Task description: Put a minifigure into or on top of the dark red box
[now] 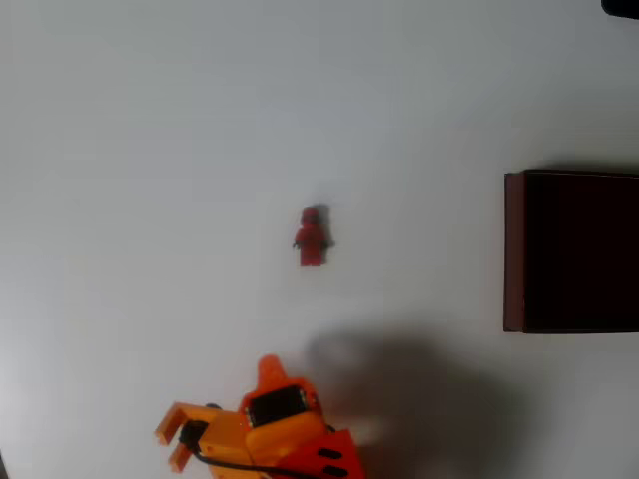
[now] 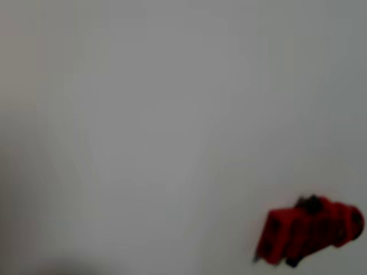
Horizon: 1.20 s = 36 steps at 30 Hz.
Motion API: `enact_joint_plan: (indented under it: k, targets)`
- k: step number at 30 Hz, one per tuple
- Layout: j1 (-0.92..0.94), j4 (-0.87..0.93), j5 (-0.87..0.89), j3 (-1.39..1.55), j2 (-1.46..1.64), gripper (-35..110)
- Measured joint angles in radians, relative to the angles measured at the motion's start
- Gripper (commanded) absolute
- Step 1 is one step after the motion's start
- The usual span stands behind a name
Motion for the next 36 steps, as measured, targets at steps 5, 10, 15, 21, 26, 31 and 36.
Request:
enact_joint_plan:
  k: [5,10,15,21,26,31,36]
  targets:
    - [0.0,0.0,0.0,0.0,0.0,0]
    - [0.0,0.0,0.0,0.0,0.0,1]
    - [0.002,0.0,0.005,0.0,0.0,1]
    - [0.005,0.0,0.005,0.0,0.0,17]
    - [0.081,-0.006,0.178,-0.008,0.008,13]
    - [0.126,0.032,0.575,-0.087,0.011,27]
    - [0.199,0.038,1.086,-0.127,0.011,24]
